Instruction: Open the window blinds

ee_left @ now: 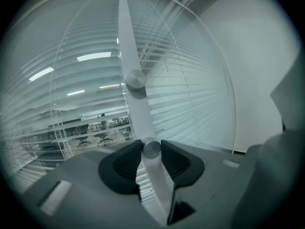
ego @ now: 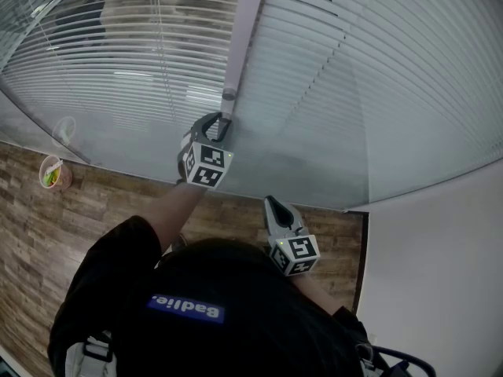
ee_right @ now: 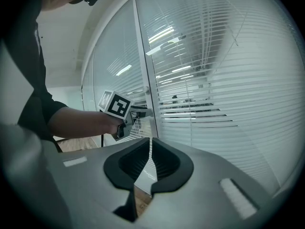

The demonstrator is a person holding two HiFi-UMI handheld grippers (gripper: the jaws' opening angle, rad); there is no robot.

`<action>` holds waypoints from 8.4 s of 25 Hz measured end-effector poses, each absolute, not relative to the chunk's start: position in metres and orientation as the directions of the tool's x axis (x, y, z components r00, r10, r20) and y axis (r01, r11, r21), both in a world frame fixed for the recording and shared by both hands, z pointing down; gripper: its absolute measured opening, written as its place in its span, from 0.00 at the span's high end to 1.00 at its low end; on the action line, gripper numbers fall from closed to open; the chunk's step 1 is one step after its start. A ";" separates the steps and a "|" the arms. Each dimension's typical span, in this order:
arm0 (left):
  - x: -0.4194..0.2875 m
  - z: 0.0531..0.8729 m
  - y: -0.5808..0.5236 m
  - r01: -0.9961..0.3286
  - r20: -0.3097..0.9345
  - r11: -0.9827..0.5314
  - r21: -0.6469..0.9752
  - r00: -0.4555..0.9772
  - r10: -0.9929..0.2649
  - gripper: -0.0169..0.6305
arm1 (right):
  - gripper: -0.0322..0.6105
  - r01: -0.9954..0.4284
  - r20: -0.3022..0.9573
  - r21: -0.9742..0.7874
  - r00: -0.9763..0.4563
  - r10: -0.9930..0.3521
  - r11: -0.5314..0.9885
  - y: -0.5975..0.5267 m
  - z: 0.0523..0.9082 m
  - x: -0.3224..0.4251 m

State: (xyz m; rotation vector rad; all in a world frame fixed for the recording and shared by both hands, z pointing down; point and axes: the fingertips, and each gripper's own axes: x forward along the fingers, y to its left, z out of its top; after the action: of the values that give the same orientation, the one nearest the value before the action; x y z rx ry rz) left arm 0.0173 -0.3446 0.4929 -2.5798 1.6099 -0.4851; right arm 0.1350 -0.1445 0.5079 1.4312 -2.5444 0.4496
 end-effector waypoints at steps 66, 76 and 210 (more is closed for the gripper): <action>0.027 0.489 -0.334 -0.625 0.146 -0.378 -0.683 0.391 -0.909 0.79 | 0.92 -0.854 0.331 -0.177 -0.520 -0.787 0.490 -0.143 0.514 0.136; 0.023 0.487 -0.337 -0.762 0.162 -0.425 -0.489 0.399 -0.902 0.79 | 0.92 -0.851 0.330 -0.177 -0.525 -0.785 0.495 -0.144 0.512 0.136; -0.084 0.510 0.063 -0.522 0.174 -0.822 0.227 0.852 -0.493 0.97 | 0.87 -0.798 0.278 -0.120 -0.598 -0.752 0.590 0.057 0.500 -0.023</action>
State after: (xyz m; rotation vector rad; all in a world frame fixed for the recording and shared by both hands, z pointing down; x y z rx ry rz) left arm -0.0843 0.0629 0.5103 -3.2801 0.9170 -0.1847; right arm -0.0230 0.0573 0.5001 1.2932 -2.6203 0.3449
